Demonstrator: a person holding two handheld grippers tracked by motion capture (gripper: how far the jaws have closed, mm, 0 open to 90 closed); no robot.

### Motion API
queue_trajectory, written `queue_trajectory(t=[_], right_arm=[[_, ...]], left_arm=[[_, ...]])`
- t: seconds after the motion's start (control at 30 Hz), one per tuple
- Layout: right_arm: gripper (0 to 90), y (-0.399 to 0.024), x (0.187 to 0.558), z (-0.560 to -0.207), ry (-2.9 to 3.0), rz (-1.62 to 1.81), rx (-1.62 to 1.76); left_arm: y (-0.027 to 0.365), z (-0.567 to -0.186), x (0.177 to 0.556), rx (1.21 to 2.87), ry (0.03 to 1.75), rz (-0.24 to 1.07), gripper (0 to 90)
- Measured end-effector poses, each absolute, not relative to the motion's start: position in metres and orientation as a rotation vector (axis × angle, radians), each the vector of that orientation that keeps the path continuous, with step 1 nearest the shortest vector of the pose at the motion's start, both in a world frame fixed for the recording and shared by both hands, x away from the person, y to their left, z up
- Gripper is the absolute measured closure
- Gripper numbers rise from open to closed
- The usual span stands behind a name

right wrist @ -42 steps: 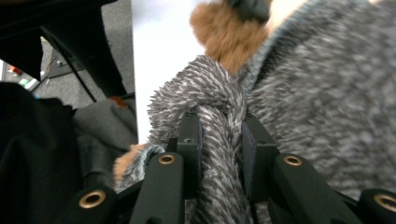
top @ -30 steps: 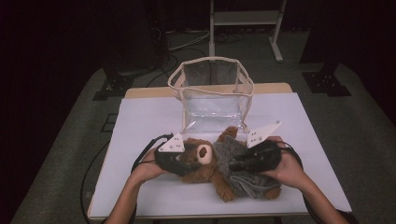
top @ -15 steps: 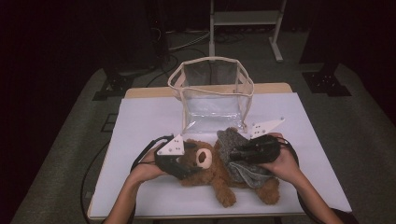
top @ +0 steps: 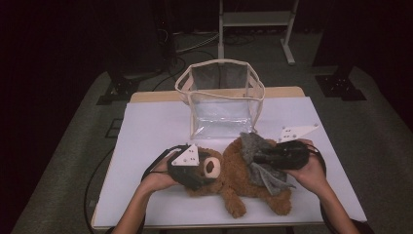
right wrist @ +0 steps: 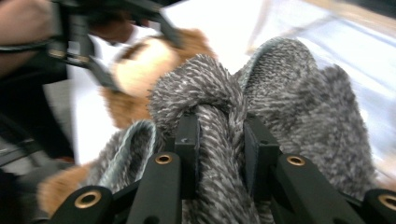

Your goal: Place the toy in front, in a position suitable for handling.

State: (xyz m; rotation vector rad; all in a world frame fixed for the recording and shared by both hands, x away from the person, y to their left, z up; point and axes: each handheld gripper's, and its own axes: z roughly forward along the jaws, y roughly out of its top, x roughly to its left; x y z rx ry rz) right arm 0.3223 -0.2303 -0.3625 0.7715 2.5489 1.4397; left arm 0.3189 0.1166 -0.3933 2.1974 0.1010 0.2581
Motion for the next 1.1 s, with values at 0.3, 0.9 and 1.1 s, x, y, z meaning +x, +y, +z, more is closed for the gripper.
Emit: queue_trajectory(t=[0.3,0.9,1.1], right_arm=[[69.6,-0.238,0.325,-0.376,2.557,1.43,0.85],[69.8,-0.257,0.331,-0.386,2.513,1.491,0.907],[69.8,-0.275,0.336,-0.388,2.473,1.463,0.985]], left_arm=[[0.12,-0.389,0.317,2.194,0.069,0.236,21.2],[0.119,-0.392,0.314,2.214,0.063,0.231,15.9],[0.123,-0.389,0.314,2.201,0.064,0.184,21.2]])
